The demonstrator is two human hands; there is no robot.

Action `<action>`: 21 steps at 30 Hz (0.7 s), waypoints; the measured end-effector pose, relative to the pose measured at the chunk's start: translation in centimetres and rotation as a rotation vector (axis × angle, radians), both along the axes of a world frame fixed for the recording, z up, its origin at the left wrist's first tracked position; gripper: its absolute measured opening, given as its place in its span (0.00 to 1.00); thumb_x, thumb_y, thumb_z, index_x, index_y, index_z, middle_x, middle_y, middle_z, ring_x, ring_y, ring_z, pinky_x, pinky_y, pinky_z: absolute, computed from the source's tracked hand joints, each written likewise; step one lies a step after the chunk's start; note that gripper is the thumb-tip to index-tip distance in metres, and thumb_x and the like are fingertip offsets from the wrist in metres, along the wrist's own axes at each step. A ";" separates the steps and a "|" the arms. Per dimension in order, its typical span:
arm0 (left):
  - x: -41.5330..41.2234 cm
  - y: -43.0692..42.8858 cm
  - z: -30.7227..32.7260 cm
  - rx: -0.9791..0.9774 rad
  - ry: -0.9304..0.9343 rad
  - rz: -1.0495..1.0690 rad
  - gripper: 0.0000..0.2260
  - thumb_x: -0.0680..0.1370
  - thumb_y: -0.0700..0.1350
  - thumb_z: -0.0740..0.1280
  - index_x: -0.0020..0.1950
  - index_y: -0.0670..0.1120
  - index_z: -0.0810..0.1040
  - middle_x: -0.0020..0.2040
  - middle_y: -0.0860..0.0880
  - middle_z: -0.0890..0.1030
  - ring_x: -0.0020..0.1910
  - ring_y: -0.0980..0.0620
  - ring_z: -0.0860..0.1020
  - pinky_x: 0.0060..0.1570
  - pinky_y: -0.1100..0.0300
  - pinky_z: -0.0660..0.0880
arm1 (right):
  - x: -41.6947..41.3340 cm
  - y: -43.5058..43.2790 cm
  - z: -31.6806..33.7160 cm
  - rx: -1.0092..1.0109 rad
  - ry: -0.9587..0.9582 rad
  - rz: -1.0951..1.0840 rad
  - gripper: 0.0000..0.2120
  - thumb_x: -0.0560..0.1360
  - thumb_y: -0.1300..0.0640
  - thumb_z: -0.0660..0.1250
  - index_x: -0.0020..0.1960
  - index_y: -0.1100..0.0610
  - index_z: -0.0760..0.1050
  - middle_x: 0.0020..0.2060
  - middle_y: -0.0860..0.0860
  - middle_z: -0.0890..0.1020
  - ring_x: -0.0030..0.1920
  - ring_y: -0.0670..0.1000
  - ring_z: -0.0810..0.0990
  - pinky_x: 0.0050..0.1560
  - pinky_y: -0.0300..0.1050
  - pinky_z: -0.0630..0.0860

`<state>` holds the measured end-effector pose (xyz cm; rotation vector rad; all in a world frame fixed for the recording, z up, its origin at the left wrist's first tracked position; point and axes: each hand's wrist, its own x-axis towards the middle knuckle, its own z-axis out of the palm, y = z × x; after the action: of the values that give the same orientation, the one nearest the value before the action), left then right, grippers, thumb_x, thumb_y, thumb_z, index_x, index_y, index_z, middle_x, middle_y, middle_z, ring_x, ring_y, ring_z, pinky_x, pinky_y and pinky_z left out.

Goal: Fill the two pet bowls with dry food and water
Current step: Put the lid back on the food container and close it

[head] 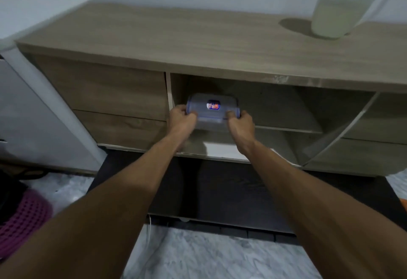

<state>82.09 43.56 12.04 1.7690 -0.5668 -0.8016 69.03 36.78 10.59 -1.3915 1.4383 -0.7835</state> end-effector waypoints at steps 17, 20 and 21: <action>2.9 -5.2 -3.8 0.075 -0.164 -0.044 0.21 0.77 0.41 0.65 0.69 0.39 0.69 0.64 0.41 0.75 0.61 0.43 0.74 0.54 0.54 0.71 | 5.1 -6.5 -4.3 -0.065 0.006 -0.029 0.20 0.81 0.49 0.62 0.68 0.59 0.72 0.64 0.59 0.77 0.65 0.59 0.74 0.62 0.44 0.68; 2.8 -5.0 -3.3 0.059 -0.121 -0.051 0.22 0.78 0.42 0.66 0.71 0.40 0.67 0.66 0.41 0.74 0.60 0.46 0.73 0.54 0.56 0.69 | 4.9 -6.4 -3.9 -0.022 0.000 -0.013 0.23 0.81 0.48 0.61 0.72 0.59 0.69 0.67 0.58 0.74 0.68 0.59 0.71 0.68 0.46 0.66; 2.6 -4.7 -3.3 0.050 -0.120 -0.053 0.24 0.79 0.42 0.66 0.73 0.40 0.65 0.68 0.41 0.73 0.63 0.45 0.72 0.57 0.56 0.69 | 4.5 -5.8 -3.5 -0.013 -0.007 -0.010 0.23 0.81 0.49 0.61 0.72 0.59 0.68 0.68 0.58 0.74 0.69 0.59 0.71 0.68 0.46 0.66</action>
<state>84.68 38.83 8.71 1.8637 -0.6809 -0.7555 73.56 30.95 7.05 -1.3913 1.4381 -0.8041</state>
